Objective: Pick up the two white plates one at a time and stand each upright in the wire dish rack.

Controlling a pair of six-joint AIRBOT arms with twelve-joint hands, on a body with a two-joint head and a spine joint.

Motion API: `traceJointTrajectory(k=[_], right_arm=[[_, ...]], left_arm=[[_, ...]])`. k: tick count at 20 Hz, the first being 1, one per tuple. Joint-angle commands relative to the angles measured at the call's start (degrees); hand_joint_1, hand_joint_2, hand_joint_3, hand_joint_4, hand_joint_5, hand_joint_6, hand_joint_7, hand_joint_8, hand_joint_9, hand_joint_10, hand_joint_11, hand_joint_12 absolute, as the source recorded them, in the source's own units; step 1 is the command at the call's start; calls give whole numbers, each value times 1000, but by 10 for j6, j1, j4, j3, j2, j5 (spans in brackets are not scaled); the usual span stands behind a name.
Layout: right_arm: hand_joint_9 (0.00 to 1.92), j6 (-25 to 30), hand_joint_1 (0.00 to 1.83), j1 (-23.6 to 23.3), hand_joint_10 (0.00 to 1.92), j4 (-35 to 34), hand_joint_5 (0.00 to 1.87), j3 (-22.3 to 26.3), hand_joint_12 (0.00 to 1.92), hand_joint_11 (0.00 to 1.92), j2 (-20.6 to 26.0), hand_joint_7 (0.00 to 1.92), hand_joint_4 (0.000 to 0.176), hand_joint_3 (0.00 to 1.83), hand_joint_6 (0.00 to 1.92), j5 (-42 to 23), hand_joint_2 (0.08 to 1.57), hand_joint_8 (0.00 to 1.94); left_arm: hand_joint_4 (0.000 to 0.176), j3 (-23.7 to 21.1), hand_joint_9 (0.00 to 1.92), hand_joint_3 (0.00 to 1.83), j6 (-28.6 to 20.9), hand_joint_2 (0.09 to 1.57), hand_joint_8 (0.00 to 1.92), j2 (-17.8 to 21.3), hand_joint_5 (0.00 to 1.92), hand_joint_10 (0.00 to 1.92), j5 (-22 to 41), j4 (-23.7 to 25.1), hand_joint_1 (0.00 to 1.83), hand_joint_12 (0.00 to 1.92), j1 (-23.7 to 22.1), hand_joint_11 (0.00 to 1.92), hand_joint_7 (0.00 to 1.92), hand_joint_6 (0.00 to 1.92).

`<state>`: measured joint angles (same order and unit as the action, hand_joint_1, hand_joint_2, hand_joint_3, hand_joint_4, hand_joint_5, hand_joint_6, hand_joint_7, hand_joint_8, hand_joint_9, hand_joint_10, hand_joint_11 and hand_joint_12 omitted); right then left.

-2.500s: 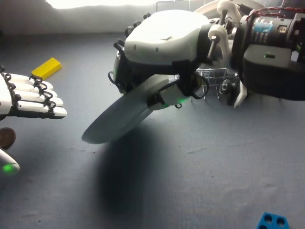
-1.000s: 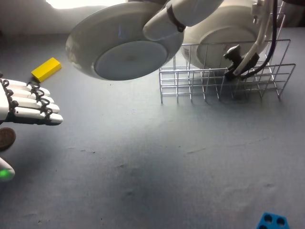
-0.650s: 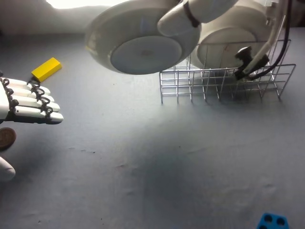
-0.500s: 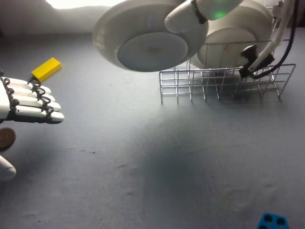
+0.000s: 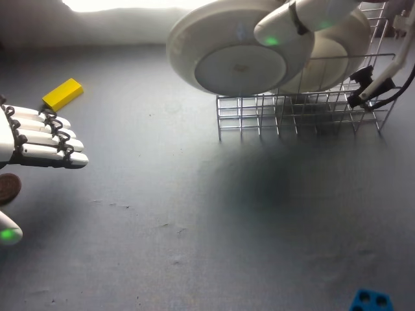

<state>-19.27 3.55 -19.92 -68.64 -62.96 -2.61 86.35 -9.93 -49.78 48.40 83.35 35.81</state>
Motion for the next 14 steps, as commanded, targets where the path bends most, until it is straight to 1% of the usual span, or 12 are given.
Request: traceJointTrajectory(k=[1, 3, 7, 9, 11, 14], right_arm=[[1109, 15, 1395, -5, 873, -14, 1015, -1, 960, 993, 4, 1150, 0, 0, 863, -78, 1044, 689], [1107, 14, 1394, -1, 869, -14, 1010, -2, 960, 994, 6, 1154, 0, 0, 887, -78, 1045, 674], [1107, 14, 1394, 1, 889, -14, 1014, -7, 960, 981, 12, 1141, 0, 0, 876, -78, 1046, 679], [1095, 14, 1392, 2, 897, -13, 990, -10, 965, 984, 16, 1125, 0, 0, 918, -73, 1054, 716], [1106, 14, 1394, 5, 872, -13, 1003, -12, 965, 987, 19, 1129, 0, 0, 887, -73, 1049, 733], [1097, 14, 1396, 21, 876, -13, 1035, -15, 971, 983, 19, 1176, 0, 0, 837, -75, 1039, 662]], left_arm=[[0, -1, 0, 1, 0, 991, 0, 5, 0, 0, 12, -30, 0, 0, -6, 0, 0, 0], [0, -1, 0, 0, 0, 983, 0, 5, 0, 0, 11, -30, 0, 0, -7, 0, 0, 0], [0, -1, 0, 4, 0, 997, 0, 5, 0, 0, 11, -30, 0, 0, -7, 0, 0, 0], [0, -2, 0, 0, 0, 974, 0, 5, 0, 0, 11, -30, 0, 0, -7, 0, 0, 0], [0, -2, 0, 0, 0, 986, 0, 5, 0, 0, 11, -30, 0, 0, -8, 0, 0, 0], [0, -3, 0, 0, 0, 987, 0, 5, 0, 0, 11, -28, 0, 0, -9, 0, 0, 0]])
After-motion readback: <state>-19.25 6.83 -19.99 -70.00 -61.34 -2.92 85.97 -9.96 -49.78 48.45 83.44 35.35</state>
